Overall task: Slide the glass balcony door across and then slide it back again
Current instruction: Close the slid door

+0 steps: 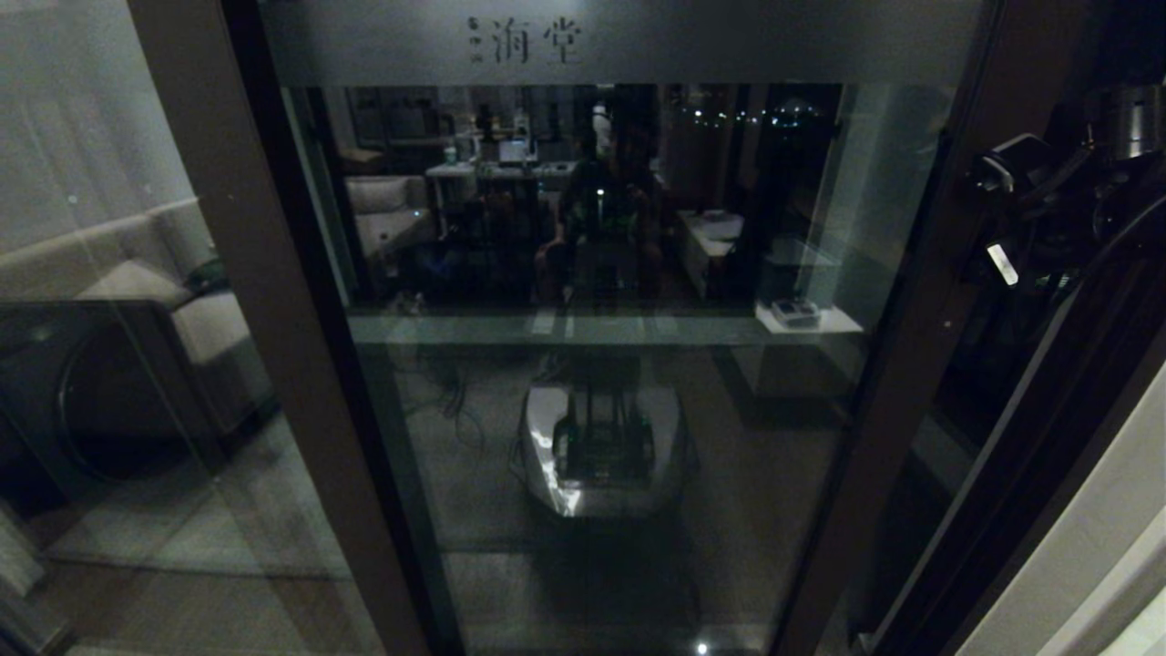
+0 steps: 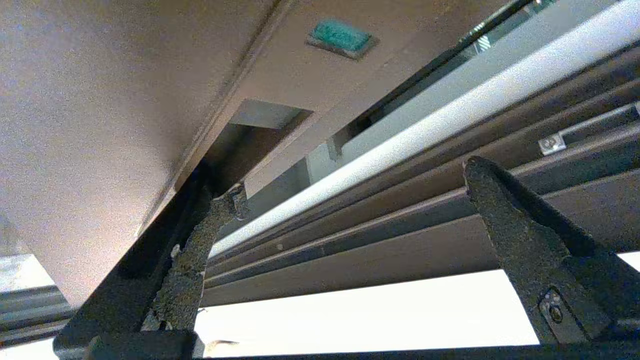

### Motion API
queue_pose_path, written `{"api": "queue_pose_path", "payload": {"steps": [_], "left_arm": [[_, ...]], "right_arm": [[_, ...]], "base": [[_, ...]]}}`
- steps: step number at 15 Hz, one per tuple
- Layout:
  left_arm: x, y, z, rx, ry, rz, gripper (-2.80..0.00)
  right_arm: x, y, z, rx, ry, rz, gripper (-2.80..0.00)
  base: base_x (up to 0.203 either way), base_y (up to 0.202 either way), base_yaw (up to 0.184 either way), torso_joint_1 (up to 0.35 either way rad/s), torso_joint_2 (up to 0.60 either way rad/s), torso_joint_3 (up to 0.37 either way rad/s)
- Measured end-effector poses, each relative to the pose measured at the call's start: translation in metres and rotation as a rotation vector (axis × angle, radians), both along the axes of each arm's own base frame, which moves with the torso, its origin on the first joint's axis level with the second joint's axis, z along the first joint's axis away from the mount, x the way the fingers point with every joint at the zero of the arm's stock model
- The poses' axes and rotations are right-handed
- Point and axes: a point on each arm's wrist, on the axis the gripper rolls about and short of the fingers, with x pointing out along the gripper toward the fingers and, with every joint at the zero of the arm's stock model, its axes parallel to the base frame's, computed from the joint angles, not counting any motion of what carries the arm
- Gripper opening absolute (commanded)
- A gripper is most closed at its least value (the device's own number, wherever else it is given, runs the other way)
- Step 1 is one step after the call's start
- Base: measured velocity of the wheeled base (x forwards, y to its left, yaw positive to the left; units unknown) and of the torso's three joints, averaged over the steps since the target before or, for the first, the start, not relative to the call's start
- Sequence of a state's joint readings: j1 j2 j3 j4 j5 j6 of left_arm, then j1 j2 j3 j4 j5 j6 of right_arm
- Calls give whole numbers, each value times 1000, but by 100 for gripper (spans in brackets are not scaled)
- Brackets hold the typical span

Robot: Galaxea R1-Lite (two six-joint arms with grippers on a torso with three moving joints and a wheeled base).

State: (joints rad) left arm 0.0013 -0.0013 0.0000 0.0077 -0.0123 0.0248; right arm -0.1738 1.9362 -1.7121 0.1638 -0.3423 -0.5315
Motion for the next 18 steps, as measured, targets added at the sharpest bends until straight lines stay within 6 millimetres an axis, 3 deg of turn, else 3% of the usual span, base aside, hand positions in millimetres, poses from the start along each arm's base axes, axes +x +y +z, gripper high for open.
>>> {"api": "queue_pose_path", "payload": {"steps": [18], "left_arm": [[0, 0, 0, 0, 0, 0, -280]], "right_arm": [[-6, -35, 2, -21, -28, -87, 0]], "base": [[0, 0, 0, 0, 0, 0]]}}
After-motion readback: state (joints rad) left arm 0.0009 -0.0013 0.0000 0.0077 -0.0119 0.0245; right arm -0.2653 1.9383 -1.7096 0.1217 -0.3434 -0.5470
